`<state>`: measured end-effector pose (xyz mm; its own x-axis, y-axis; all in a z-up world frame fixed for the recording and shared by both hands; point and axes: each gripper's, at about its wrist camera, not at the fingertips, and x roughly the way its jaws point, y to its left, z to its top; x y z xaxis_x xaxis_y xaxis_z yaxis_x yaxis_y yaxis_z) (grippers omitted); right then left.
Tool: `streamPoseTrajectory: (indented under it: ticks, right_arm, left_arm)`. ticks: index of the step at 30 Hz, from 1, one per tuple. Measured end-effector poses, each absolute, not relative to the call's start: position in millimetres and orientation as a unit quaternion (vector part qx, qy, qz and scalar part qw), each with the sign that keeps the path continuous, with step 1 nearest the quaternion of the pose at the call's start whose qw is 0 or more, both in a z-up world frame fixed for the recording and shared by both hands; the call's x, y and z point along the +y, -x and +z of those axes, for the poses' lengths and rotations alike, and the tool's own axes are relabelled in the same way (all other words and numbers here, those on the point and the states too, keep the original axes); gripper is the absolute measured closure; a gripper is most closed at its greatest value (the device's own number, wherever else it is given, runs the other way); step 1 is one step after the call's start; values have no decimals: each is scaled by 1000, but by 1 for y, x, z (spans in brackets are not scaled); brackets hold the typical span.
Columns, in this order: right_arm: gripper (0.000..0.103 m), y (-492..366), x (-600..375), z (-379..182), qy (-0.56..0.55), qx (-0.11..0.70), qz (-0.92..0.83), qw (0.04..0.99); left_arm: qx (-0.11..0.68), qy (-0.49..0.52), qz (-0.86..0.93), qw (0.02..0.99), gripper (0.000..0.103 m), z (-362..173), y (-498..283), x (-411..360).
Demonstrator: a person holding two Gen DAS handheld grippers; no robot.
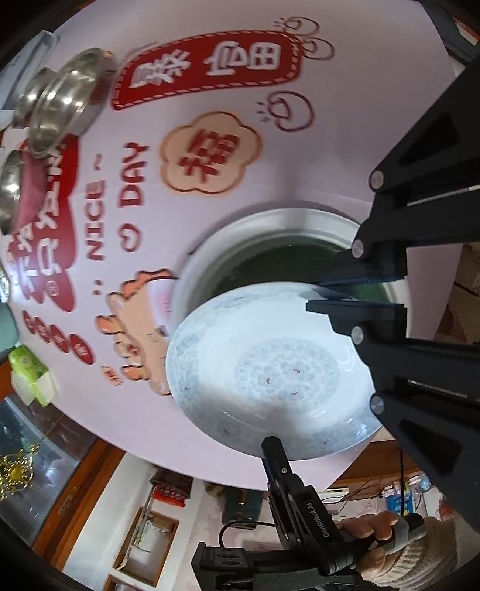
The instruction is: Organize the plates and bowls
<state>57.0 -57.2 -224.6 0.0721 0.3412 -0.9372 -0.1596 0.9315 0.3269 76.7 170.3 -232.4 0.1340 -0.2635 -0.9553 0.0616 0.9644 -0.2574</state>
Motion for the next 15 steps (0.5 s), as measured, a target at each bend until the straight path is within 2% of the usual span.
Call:
streamPoseTrajectory:
  ticks: [15]
  right_arm:
    - [96, -52, -63, -250, -59, 669, 143, 727]
  left_arm:
    - [660, 52, -114, 741, 96, -258, -70, 155]
